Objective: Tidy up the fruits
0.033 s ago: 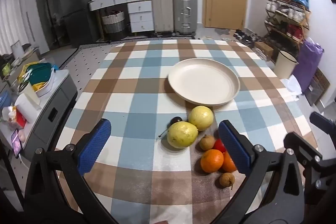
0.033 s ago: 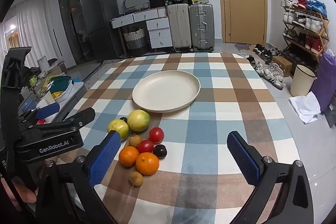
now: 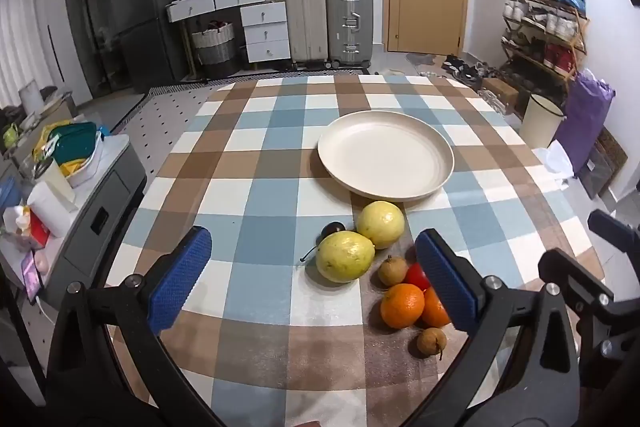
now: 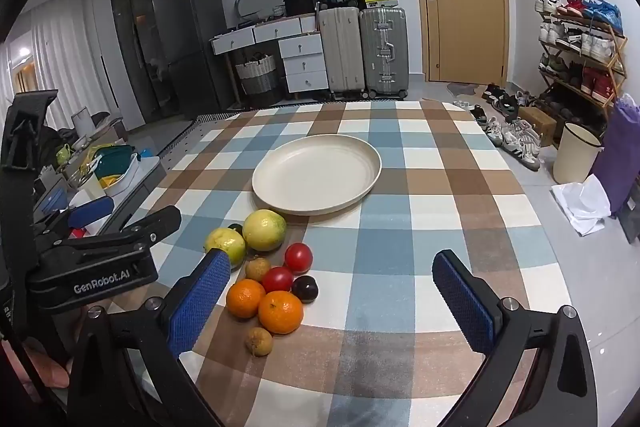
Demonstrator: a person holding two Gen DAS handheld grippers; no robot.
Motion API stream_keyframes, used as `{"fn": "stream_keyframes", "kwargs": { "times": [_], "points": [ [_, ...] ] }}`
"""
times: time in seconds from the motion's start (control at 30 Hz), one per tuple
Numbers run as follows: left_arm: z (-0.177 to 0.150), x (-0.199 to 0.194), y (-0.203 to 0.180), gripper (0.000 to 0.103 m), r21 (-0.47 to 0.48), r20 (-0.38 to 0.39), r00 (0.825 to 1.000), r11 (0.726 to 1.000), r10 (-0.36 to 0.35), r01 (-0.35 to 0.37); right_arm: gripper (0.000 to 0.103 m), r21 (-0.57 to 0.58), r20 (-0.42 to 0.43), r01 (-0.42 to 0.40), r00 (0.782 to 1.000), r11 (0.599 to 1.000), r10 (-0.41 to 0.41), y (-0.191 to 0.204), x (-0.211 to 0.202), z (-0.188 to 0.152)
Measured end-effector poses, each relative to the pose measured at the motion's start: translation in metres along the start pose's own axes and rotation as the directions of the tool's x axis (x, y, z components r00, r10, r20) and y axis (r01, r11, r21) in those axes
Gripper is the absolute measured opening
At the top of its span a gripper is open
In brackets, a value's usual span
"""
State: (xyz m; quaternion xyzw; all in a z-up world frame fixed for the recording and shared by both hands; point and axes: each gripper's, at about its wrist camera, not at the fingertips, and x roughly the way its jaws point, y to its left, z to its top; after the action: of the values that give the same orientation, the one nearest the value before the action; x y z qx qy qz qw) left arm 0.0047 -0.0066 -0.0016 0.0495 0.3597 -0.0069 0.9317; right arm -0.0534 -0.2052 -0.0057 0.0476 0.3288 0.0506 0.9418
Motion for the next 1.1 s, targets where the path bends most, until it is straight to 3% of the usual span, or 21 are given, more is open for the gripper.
{"fn": "stream_keyframes", "kwargs": {
  "times": [0.07,0.13,1.1],
  "points": [
    [0.001,-0.004,-0.014,0.102,0.024,0.024,1.000,1.000,0.008,-0.008,0.103,0.001,-0.002,0.000,1.000,1.000,0.000,-0.001,0.001,0.001],
    [-0.003,-0.007,-0.004,0.102,0.023,0.055,0.998,1.000,-0.018,0.017,0.103,0.003,-0.006,0.007,1.000,1.000,-0.007,-0.001,0.002,0.002],
    [-0.003,-0.024,0.000,0.102,0.005,0.062,0.996,0.998,-0.064,0.064,0.103,0.025,0.011,-0.025,1.000,0.999,0.025,-0.005,-0.001,0.001]
  ]
}}
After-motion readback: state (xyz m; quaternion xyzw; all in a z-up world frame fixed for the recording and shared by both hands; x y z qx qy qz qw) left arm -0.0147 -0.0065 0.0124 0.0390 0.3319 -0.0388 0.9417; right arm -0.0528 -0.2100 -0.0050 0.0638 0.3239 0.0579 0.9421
